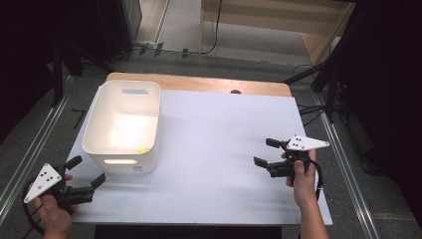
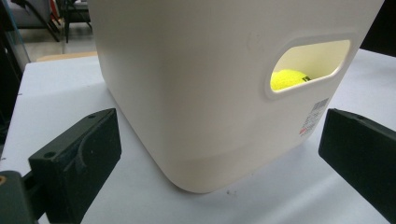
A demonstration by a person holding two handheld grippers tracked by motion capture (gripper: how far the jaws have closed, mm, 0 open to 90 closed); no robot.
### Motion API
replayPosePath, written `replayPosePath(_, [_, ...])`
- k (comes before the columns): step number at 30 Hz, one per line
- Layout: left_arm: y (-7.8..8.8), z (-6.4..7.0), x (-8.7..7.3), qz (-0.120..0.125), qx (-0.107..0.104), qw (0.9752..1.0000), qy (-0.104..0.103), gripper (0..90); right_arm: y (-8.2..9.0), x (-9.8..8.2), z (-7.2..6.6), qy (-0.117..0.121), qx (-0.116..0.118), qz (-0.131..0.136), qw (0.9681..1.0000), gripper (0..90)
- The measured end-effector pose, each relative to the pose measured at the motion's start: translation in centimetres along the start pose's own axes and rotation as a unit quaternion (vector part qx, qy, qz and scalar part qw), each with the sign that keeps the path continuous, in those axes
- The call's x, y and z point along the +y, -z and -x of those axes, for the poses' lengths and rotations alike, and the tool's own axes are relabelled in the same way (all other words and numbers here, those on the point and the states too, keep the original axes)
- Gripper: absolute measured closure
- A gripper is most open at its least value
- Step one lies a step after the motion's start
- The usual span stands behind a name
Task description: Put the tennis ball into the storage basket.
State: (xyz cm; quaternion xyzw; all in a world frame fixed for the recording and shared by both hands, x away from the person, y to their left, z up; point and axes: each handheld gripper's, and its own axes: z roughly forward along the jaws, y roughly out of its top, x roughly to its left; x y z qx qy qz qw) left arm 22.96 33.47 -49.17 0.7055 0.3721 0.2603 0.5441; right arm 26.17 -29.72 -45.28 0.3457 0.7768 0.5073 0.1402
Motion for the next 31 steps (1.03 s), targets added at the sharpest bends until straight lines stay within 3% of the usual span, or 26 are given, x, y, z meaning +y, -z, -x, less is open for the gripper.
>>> replayPosePath(12, [0.0, 0.0, 0.0, 0.0, 0.0, 1.0, 0.0, 0.0, 2.8, -4.0, 0.7, -0.034, -0.059, 0.039, 0.9969, 13.4])
replayPosePath(15, [0.0, 0.0, 0.0, 0.0, 0.001, 1.0, -0.001, 0.0, 3.6, -5.0, 0.9, -0.039, -0.08, 0.055, 0.9945, 13.3])
replayPosePath(19, [0.0, 0.0, 0.0, 0.0, 0.0, 1.0, -0.001, 0.0, 4.6, -6.3, 1.2, -0.052, -0.11, 0.084, 0.9891, 13.4])
replayPosePath(25, [0.0, 0.0, 0.0, 0.001, -0.001, 1.0, 0.001, 0.0, 5.4, -8.5, 1.3, -0.082, -0.134, 0.103, 0.9822, 13.3])
replayPosePath(31, [0.0, 0.0, 0.0, 0.002, -0.001, 1.0, 0.002, 0.0, 5.6, -9.1, 1.3, -0.088, -0.135, 0.114, 0.9803, 13.3])
